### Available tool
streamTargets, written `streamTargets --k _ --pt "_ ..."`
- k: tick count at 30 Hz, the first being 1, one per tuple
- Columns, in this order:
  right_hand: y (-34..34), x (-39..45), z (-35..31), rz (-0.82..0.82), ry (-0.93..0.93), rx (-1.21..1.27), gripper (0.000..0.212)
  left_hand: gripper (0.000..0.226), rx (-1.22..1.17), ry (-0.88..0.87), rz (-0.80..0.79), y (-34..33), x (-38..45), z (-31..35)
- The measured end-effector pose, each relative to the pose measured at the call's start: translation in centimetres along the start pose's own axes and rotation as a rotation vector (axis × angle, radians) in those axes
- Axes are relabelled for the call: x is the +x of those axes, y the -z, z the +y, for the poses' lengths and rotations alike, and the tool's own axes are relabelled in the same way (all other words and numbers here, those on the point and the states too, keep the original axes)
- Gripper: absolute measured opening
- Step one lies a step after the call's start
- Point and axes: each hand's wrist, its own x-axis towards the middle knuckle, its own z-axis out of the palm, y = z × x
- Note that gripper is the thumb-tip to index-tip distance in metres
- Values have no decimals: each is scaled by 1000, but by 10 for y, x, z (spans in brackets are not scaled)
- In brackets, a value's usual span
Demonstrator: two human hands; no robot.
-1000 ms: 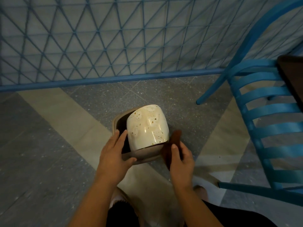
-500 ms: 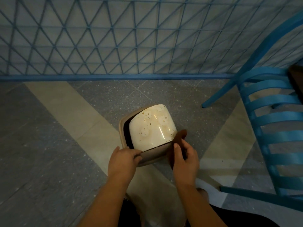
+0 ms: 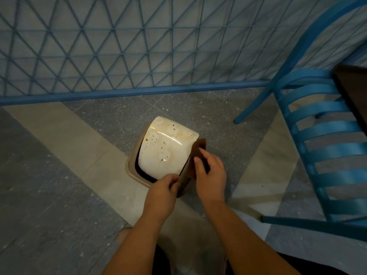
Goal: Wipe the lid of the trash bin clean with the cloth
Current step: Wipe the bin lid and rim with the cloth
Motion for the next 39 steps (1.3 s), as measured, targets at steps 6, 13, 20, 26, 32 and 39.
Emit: streamTargets --k 6,13,20,26,32,39 --pt "-4 -27 30 -128 -24 -65 38 25 -40 -8 9 -10 14 9" --pt "1 -4 16 -86 89 -38 39 27 -22 -72 -7 -15 14 7" --pt "-9 33 17 -134 -50 -87 37 29 -48 -45 7 -19 16 4" --pt "-4 -22 57 -184 -12 -77 37 24 -39 -45 -9 -19 17 4" --pt "-12 15 30 -121 49 16 42 24 -55 -90 -3 -16 18 5" --pt "-17 51 30 -320 73 -375 42 17 -26 -84 51 -16 19 3"
